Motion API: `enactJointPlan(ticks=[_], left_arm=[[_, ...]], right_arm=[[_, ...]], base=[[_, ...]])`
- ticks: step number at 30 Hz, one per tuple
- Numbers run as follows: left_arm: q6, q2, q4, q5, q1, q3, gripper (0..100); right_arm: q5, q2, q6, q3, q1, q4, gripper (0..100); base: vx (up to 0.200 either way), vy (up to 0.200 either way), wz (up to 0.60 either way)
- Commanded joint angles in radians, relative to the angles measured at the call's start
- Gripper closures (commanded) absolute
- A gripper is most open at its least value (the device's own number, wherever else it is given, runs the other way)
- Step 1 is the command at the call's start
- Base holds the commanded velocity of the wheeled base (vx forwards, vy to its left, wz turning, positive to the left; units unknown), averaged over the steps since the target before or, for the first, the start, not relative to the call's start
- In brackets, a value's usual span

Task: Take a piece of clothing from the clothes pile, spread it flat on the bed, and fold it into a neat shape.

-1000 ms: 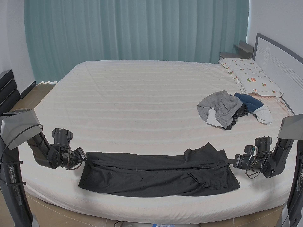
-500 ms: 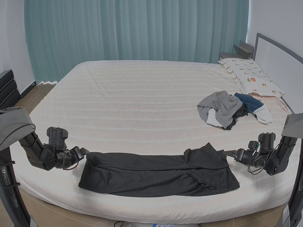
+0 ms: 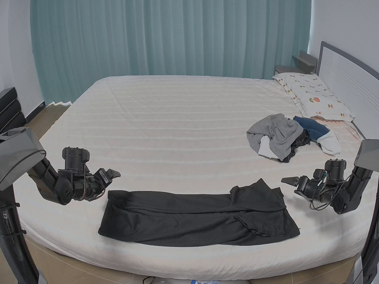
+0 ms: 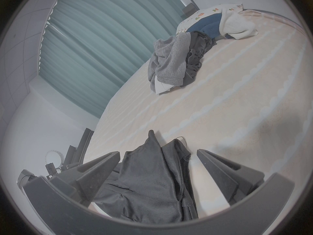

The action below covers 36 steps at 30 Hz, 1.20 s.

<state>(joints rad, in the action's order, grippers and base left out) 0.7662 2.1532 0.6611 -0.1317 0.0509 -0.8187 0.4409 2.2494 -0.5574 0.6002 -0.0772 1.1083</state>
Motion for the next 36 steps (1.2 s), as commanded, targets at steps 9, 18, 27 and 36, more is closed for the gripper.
enactJointPlan(ticks=[9, 18, 27, 36], left_arm=[[0.179, 0.068, 0.012, 0.009, 0.115, -0.073, 0], [0.028, 0.080, 0.018, 0.037, 0.119, 0.084, 0], [0.012, 0.074, 0.023, 0.067, 0.078, 0.158, 0], [0.021, 0.016, 0.098, 0.070, 0.050, 0.161, 0]], right_arm=[[0.001, 0.009, -0.004, -0.008, 0.010, 0.007, 0], [0.004, 0.006, -0.004, -0.022, 0.010, 0.008, 0], [0.004, 0.006, -0.004, -0.033, 0.010, 0.010, 0], [0.004, 0.004, -0.002, -0.043, 0.011, 0.012, 0]], base=[[0.000, 0.000, 0.00], [0.000, 0.000, 0.00], [0.000, 0.000, 0.00], [0.000, 0.000, 0.00]])
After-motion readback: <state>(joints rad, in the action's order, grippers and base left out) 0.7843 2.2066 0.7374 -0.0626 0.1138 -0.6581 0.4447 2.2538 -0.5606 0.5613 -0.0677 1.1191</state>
